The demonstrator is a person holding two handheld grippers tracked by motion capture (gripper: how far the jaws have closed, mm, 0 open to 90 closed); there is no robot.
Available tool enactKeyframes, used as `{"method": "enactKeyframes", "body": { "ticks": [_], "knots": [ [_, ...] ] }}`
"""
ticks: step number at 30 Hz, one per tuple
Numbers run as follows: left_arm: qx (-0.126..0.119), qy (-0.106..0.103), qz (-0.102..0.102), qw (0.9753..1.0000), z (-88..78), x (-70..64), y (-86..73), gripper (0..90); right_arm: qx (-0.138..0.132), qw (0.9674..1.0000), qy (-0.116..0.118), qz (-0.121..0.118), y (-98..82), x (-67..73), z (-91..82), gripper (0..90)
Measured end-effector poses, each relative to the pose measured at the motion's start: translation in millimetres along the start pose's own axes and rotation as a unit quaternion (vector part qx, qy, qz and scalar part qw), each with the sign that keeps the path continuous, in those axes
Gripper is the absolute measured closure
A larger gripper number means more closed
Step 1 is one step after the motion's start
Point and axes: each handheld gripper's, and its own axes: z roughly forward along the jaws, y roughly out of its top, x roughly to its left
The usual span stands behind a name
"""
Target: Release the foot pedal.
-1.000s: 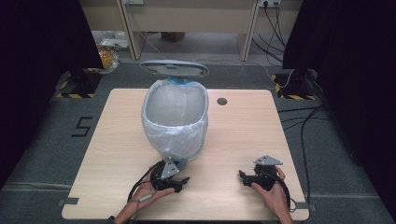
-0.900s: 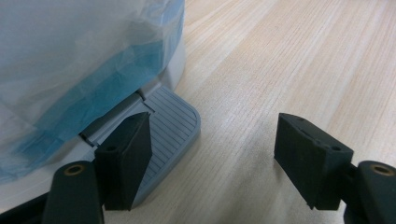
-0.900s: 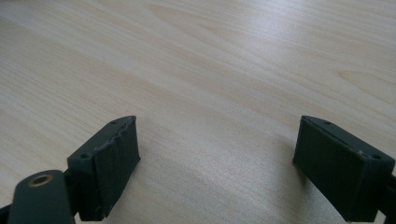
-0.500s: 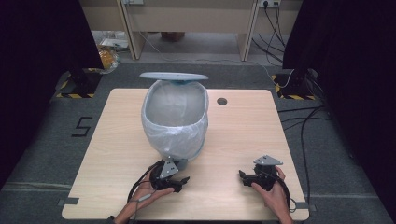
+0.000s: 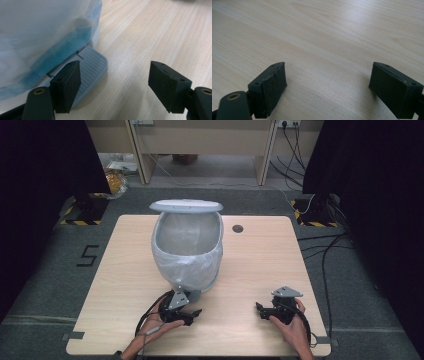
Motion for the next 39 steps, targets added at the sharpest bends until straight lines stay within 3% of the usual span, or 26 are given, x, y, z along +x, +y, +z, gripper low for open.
{"method": "enactKeyframes", "body": {
  "ticks": [6, 11, 19, 26, 33, 39],
  "knots": [
    [-0.025, -0.001, -0.006, 0.9997, -19.6, 1.0, 6.8, 24.9, 0.000, 1.0000, 0.000, 0.000, 0.0, -0.1, 0.2, 13.7],
    [-0.027, -0.006, -0.012, 0.9995, -31.0, 2.0, 6.5, 24.6, 0.000, 1.0000, 0.001, 0.000, 0.0, -0.1, 0.1, 13.7],
    [-0.015, -0.020, -0.025, 0.9994, -42.8, -0.8, -7.5, 24.4, 0.000, 1.0000, 0.001, 0.000, 0.0, -0.1, 0.1, 13.7],
    [0.000, -0.016, -0.024, 0.9996, -46.8, -4.3, -23.3, 24.1, 0.000, 1.0000, 0.000, 0.000, 0.0, -0.1, 0.1, 13.7],
    [0.041, -0.006, -0.025, 0.9989, -45.4, -4.4, -42.9, 23.5, 0.000, 1.0000, 0.000, 0.002, -0.3, 0.3, -0.1, 13.6],
    [0.045, -0.006, -0.048, 0.9978, -45.8, -3.9, -46.0, 22.4, 0.000, 1.0000, 0.000, 0.002, -0.3, 0.3, -0.1, 13.5]
  ]
}}
